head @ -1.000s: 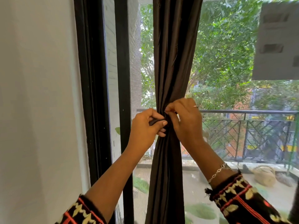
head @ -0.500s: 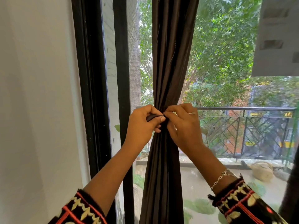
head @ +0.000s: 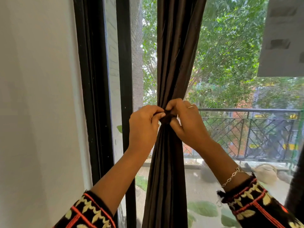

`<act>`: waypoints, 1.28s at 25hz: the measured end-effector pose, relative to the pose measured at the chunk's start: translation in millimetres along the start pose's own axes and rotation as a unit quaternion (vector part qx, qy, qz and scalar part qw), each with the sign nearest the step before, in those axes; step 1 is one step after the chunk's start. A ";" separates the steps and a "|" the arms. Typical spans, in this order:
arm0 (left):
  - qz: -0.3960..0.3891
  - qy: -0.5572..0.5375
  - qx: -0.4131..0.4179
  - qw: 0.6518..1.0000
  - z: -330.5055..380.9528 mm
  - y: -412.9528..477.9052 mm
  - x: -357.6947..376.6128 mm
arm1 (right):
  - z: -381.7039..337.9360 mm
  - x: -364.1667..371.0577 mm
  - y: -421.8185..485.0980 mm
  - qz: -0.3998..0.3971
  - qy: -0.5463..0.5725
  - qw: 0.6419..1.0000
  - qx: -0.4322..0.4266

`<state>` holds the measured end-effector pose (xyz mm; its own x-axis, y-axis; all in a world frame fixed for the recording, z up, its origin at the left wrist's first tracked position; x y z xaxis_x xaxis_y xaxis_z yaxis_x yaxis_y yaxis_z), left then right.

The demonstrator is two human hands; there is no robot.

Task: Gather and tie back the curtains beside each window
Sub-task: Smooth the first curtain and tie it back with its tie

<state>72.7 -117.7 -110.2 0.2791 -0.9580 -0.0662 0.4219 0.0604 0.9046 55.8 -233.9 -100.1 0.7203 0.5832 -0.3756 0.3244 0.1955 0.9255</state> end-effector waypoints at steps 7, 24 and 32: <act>-0.040 -0.007 -0.059 0.997 -7.3 7.5 4.9 | 9.3 4.3 -13.0 -0.071 0.109 0.991 -0.016; -0.094 -0.061 -0.137 0.984 -13.5 7.2 13.3 | 18.3 -8.1 -13.7 -0.001 0.123 0.992 -0.038; 0.021 -0.076 -0.125 0.989 -18.1 3.1 2.3 | 38.7 -13.6 -21.7 0.064 0.194 0.977 0.062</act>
<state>90.2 -114.6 -115.1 0.1757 -0.9832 0.0504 0.6183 0.1501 0.7715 62.7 -276.6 -116.9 0.4809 0.8564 -0.1880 0.3354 0.0184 0.9419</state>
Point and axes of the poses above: each hand's wrist, its own y-axis towards the middle knuckle, its own x-axis out of the palm, z = x × y, the point moved 7 cm from there along y, towards the middle knuckle, and after that the axes turned 4 degrees about z, right-handed, at the moved point
